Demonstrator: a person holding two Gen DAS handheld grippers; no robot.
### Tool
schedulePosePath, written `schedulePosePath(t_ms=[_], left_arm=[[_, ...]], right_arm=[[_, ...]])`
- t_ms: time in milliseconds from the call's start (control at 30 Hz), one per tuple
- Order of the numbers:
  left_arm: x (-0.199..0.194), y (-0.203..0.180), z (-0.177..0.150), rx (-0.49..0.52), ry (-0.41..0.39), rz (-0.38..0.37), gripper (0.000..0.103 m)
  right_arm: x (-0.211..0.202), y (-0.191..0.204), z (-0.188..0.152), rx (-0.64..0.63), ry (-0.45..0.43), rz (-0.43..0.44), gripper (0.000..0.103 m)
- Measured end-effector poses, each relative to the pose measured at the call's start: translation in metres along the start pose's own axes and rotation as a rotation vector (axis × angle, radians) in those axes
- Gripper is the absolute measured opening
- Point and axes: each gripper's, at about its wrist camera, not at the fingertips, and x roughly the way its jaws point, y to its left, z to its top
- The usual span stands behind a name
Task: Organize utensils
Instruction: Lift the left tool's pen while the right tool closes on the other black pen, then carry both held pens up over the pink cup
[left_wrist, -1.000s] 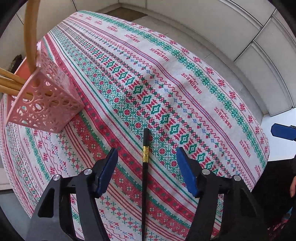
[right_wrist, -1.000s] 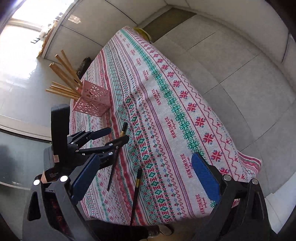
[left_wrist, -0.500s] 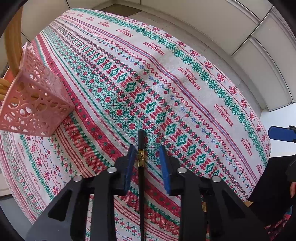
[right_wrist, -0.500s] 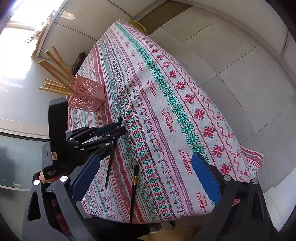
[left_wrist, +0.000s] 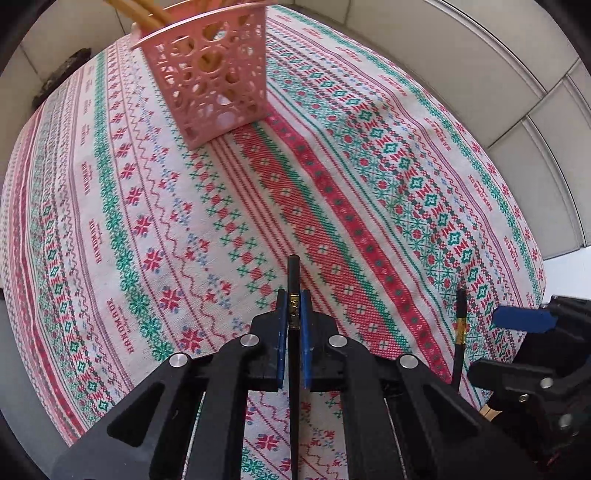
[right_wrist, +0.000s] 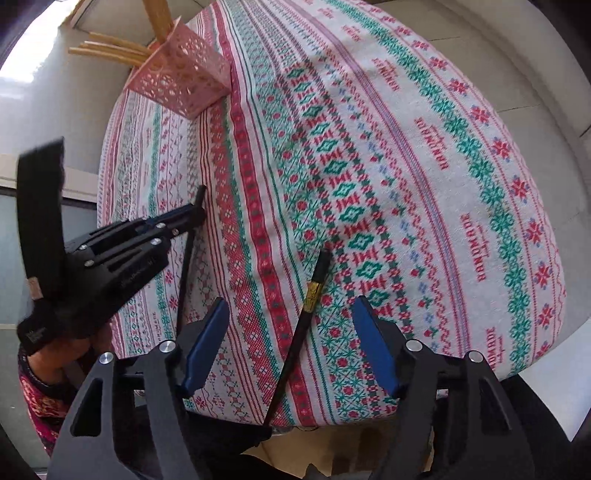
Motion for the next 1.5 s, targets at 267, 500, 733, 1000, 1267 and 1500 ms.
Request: schedulePosePath(t_ms=[267, 500, 733, 1000, 1267, 1500], left_arm=[[-0.028, 0.02, -0.006, -0.03, -0.077, -0.008, 0.006], [-0.084, 0.028, -0.021, -0.087, -0.24, -0.024, 0.006], [-0.135, 0.019, -0.023, -0.155, -0.477, -0.042, 0.006], [-0.164, -0.004, -0.025, -0.147, -0.614, 0.017, 0.006], [-0.195, -0.009, -0.023, -0.162, -0.733, 0.077, 0.006], [-0.227, -0.006, -0.014, -0.178, -0.837, 0.1, 0.006]], right_arm=[[0.021, 0.023, -0.003, -0.029, -0.08, -0.129, 0.008], [0.005, 0.013, 0.001, -0.035, -0.259, -0.022, 0.008], [-0.056, 0.024, -0.009, -0.137, -0.512, 0.047, 0.008], [-0.111, 0.041, -0.015, -0.178, -0.692, 0.094, 0.008], [-0.161, 0.05, -0.008, -0.195, -0.825, 0.143, 0.008], [-0.204, 0.065, 0.005, -0.218, -0.934, 0.171, 0.008]])
